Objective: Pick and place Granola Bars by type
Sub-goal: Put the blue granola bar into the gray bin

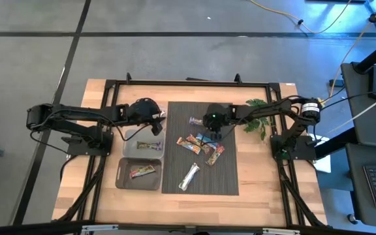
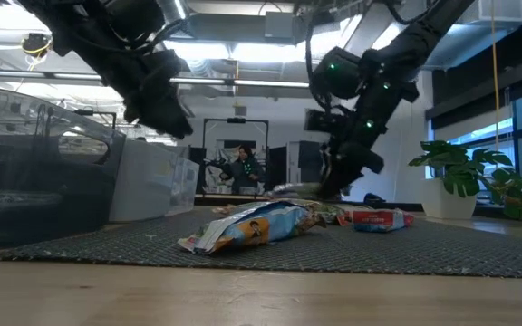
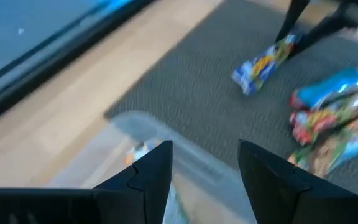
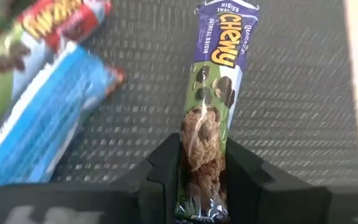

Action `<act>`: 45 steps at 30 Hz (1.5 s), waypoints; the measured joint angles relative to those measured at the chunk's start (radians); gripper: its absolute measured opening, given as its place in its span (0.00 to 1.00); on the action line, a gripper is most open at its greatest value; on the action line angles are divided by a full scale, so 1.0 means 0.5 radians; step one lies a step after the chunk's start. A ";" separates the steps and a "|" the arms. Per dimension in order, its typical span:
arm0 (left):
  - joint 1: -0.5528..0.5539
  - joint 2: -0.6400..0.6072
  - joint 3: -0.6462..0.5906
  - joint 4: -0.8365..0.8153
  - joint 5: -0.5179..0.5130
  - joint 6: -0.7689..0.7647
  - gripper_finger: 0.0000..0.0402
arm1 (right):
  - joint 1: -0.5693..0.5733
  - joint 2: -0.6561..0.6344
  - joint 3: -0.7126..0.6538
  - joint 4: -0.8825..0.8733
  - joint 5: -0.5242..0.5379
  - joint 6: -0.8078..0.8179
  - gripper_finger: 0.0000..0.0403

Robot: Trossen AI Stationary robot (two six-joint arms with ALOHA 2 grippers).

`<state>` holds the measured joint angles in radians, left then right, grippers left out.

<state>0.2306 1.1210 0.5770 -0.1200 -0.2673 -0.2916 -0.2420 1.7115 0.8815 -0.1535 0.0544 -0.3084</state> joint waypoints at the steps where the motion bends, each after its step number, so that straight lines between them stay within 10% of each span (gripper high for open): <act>1: 0.000 0.000 0.000 0.058 0.001 0.029 0.43 | 0.000 -0.009 0.015 0.002 0.000 -0.022 0.25; 10: -0.085 0.011 0.000 0.535 0.010 0.500 0.43 | -0.015 -0.277 0.046 0.495 0.385 -0.138 0.25; 22: -0.135 0.236 -0.002 1.376 0.161 0.883 0.43 | -0.012 -0.361 0.049 1.150 -0.543 -0.189 0.25; 45: -0.135 0.377 -0.002 1.732 0.389 0.875 0.62 | 0.008 -0.352 0.047 1.196 -0.591 -0.179 0.25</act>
<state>0.1630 1.3094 0.5759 0.7458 -0.0725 0.1458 -0.2382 1.5356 0.9051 0.4444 -0.2409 -0.3981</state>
